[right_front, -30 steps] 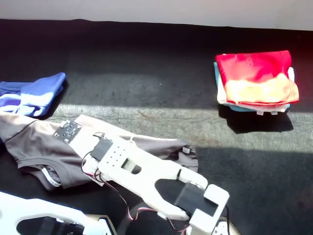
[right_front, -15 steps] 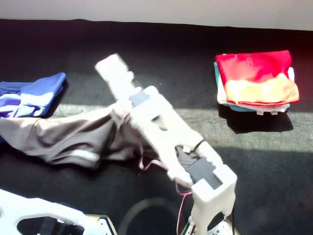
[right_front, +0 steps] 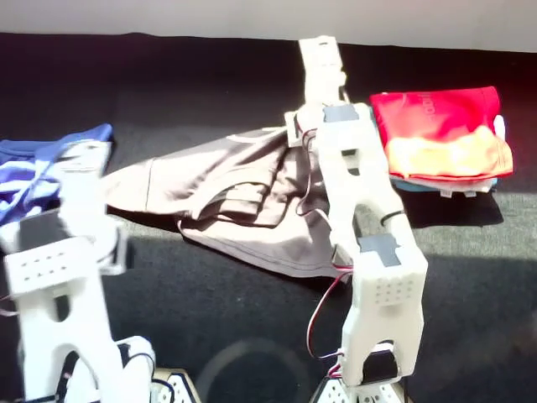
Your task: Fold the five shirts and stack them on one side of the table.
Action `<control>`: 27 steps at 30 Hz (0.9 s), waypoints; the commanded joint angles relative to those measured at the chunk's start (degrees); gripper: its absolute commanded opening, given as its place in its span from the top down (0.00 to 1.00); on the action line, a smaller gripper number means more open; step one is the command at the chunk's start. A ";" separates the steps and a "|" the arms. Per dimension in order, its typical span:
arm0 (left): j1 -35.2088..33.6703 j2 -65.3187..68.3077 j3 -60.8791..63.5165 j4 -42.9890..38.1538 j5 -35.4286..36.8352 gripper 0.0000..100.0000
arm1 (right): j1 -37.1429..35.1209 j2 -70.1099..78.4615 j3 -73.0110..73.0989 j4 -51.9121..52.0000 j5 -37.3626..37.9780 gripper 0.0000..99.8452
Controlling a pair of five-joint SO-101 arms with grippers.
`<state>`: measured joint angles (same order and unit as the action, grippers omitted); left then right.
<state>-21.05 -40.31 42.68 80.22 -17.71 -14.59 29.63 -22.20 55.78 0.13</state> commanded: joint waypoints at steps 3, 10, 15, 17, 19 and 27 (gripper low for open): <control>20.44 -0.75 3.03 -9.49 6.42 0.83 | 2.42 -1.89 -13.67 9.98 -0.44 0.74; 33.80 -0.75 3.12 -21.27 15.91 0.83 | 2.59 -3.38 -31.69 23.60 -0.44 0.74; 41.71 0.57 3.03 -27.34 23.30 0.83 | 4.97 -3.38 -43.65 33.10 -0.44 0.74; 44.79 4.35 2.59 -28.92 24.62 0.83 | 6.46 -3.38 -48.92 36.62 -0.44 0.74; 47.78 9.98 2.42 -31.03 25.67 0.83 | 8.40 -3.38 -53.85 39.69 -0.35 0.74; 57.01 34.07 -15.34 -29.45 37.54 0.83 | 16.04 -3.38 -64.57 45.23 -0.18 0.74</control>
<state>33.63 -11.74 36.35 49.63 13.93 -1.67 29.36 -83.03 100.26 0.13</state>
